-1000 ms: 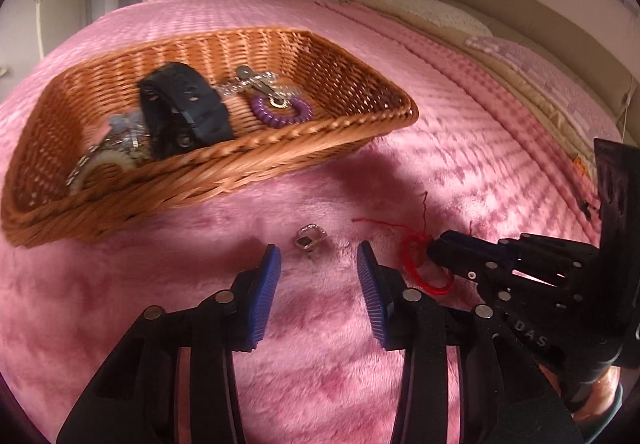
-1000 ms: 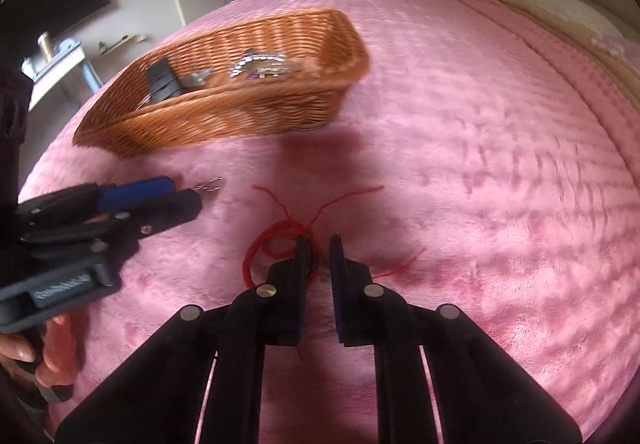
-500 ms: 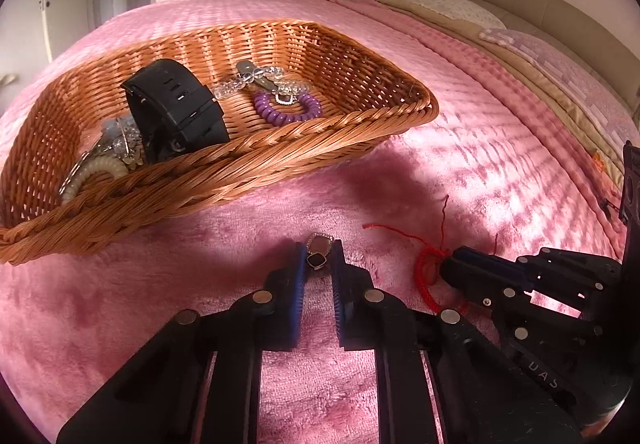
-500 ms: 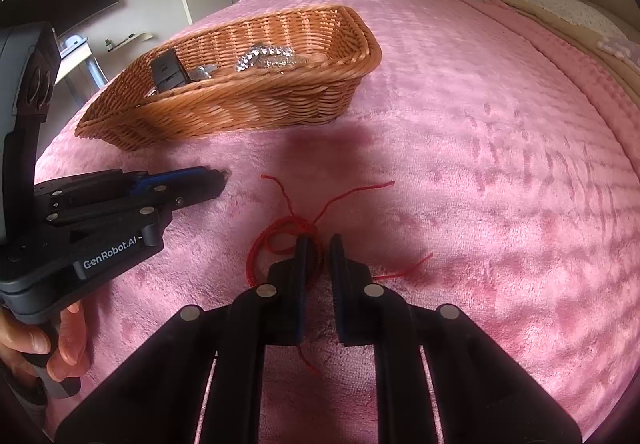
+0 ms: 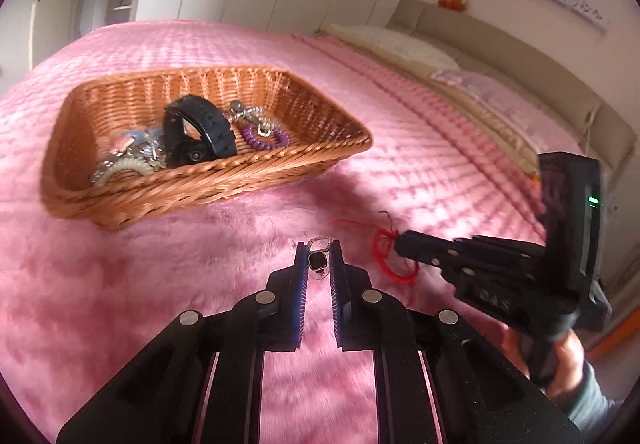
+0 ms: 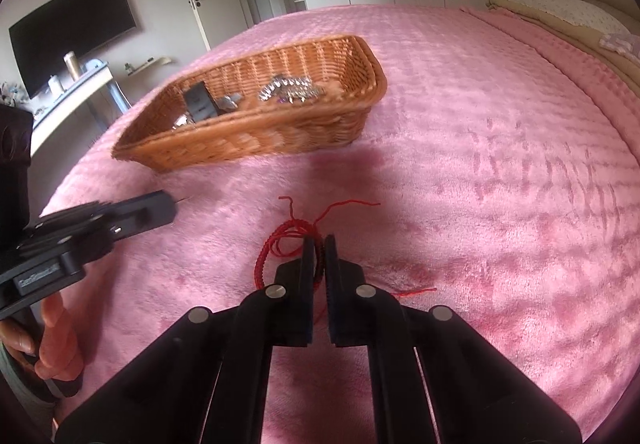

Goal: Organize jewelry
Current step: 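Grasp the red string with the right tool while the left tool grasps the small silver charm, then carry the red string and silver charm into the basket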

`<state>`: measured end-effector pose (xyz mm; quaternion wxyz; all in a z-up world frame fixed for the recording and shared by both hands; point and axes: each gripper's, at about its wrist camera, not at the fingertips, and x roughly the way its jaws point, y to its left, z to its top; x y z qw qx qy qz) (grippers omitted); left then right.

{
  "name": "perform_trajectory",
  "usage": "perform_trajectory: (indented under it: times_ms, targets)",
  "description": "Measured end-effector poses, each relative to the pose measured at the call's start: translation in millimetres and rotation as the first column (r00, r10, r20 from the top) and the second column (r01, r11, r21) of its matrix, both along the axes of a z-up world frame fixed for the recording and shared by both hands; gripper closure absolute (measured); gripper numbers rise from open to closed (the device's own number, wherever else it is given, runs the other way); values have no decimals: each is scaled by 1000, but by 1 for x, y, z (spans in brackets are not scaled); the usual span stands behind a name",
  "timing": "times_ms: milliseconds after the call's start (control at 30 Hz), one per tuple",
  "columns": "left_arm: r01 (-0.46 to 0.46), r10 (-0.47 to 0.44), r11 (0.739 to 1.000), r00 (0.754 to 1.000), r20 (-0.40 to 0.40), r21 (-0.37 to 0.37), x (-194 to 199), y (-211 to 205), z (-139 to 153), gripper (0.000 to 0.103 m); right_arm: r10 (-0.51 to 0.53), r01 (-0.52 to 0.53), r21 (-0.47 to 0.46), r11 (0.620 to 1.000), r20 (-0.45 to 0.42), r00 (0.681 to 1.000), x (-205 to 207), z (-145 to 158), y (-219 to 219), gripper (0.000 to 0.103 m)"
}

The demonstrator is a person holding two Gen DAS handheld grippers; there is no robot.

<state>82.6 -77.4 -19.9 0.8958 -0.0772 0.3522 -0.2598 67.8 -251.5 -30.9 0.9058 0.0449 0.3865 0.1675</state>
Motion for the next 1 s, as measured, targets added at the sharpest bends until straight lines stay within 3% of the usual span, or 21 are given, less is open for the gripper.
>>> perform_trajectory:
  times_ms: [100, 233, 500, 700, 867, 1000]
  targets:
    - [-8, 7, 1000, 999, 35, 8, -14, 7, 13, 94, 10, -10, 74, 997, -3, 1000, -6, 13, -3, 99]
    - [-10, 4, 999, 994, 111, 47, -28, 6, 35, 94, 11, -14, 83, 996, 32, 999, -12, 38, -1, 99]
    - [-29, 8, 996, 968, 250, 81, -40, 6, 91, 94, 15, -23, 51, 998, 155, 988, -24, 108, 10, 99]
    - [-64, 31, 994, 944, 329, 90, -28, 15, 129, 94, 11, -16, 21, 1000, 231, 973, 4, 152, 26, 99]
    - [-111, 86, 992, 938, 335, 58, 4, 28, 140, 94, 4, -12, 35, 999, 235, 972, 43, 159, 34, 99]
    - [-153, 135, 988, 942, 308, 37, 34, 40, 133, 94, 2, -15, 68, 998, 190, 982, 83, 145, 39, 99]
